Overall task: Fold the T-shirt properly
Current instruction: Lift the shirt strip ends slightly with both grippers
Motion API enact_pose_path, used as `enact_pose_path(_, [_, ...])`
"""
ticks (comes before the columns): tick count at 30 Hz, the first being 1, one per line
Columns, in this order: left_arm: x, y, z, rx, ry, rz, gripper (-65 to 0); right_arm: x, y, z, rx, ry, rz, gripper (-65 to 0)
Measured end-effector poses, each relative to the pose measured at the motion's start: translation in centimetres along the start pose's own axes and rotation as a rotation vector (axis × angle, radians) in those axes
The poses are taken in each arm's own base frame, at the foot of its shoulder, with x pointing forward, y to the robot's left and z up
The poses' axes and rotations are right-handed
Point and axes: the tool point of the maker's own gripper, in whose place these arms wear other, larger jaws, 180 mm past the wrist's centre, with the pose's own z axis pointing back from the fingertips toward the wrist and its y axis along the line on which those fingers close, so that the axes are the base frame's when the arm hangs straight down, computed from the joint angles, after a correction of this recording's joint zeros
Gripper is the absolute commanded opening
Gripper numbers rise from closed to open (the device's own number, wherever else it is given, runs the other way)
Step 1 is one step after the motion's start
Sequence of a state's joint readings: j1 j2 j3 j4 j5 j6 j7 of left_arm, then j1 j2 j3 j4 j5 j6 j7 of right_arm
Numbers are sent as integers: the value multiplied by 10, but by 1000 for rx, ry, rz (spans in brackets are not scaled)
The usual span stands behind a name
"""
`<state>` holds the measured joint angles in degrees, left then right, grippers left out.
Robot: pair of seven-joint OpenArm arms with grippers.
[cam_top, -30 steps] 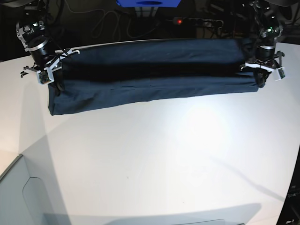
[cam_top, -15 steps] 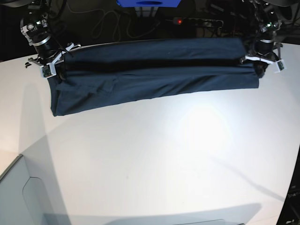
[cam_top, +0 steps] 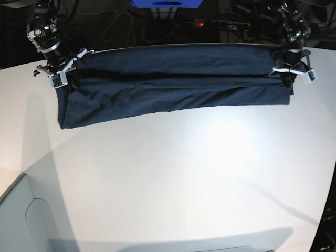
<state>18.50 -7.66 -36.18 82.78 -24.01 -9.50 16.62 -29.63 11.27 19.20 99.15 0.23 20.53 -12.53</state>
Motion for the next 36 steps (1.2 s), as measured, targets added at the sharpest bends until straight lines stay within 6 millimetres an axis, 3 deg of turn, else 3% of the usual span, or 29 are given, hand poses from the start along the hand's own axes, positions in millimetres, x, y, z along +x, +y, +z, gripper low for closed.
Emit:
enact_pose_path(5, [6,-15,-16,-28,-12,26,-650,-22,-9,-23,-4,48,-57,-649])
enact_pose_path(14, [11,-23,-17,-39,-9,30,-650,-18,-31,-37,-27,32,-59,-649])
enact_pose_path(21, [34,3,4,21,-68,12,-650,-19,-36,-35,-40,31,-71,-649])
enact_pose_path(27, [40,6,4,29,-82,18,-650,-22,-33,-33,-39,27,-85,-649])
enact_pose_path(33, [28,4,10,38,-66,36,-650,-23,-27,-28,-34,36,-75,-649])
enact_pose_path(36, [36,-3,18,31,-92,21,-650,-20,-23,-23,-32,50,-47,-649])
